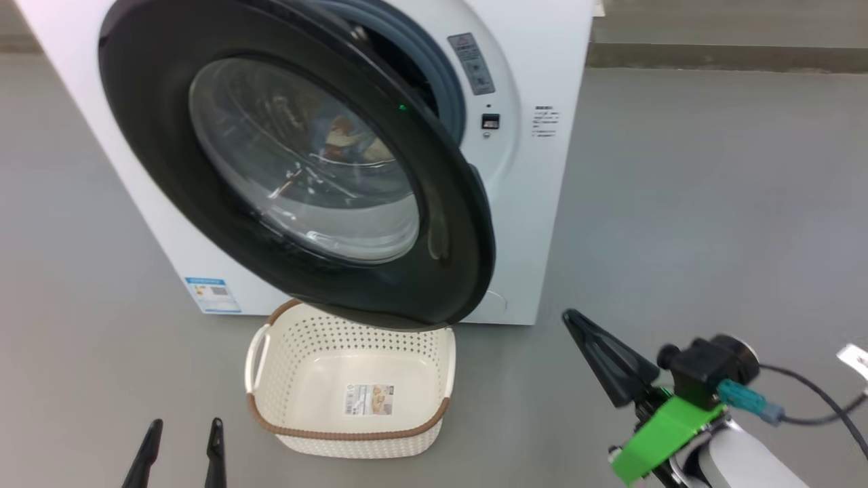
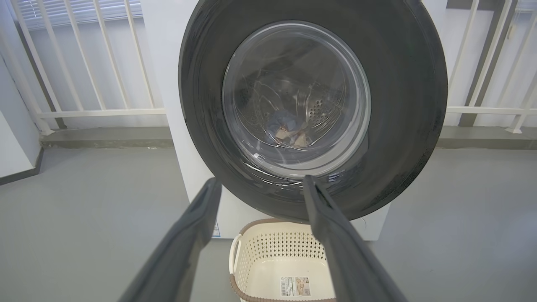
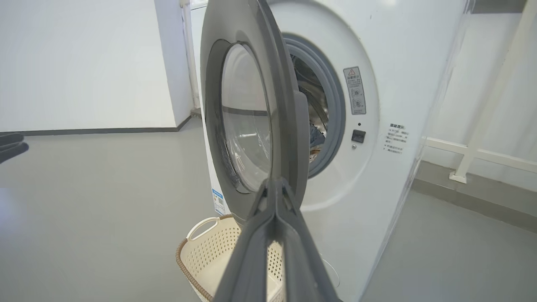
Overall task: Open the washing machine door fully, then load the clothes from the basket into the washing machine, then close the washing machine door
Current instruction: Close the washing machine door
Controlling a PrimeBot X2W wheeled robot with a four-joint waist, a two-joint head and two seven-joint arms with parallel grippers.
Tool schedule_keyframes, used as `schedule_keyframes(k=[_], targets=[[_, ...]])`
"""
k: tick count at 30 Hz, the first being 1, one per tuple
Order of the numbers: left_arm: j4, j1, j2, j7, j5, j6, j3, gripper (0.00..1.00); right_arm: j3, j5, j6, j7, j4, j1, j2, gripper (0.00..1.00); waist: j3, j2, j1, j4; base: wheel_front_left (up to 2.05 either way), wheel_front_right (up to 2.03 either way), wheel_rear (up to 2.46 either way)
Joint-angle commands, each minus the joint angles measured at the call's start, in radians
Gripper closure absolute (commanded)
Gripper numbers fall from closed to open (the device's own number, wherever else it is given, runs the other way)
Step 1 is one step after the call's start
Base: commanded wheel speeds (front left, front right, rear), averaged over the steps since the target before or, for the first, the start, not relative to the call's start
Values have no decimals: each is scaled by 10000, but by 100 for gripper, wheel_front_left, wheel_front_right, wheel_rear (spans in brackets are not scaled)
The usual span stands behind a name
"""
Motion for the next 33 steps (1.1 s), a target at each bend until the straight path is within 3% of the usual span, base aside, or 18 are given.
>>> schedule_keyframes(k=[1,19,33], targets=[[-96,-523,53,-121,125,-84,313,0,338,222,88,-47,-81,-526,-120,100,77,0,0,309,0,0,0],[218,-1655,-555,-122,555,-586,85,0,2014,1077,88,-47,2182,-3764,598,100,902,0,0,1353,0,0,0],[267,-2247,-1145,-122,805,-916,222,0,2303,1474,88,-47,3266,-5591,326,100,1805,0,0,1855,0,0,0]])
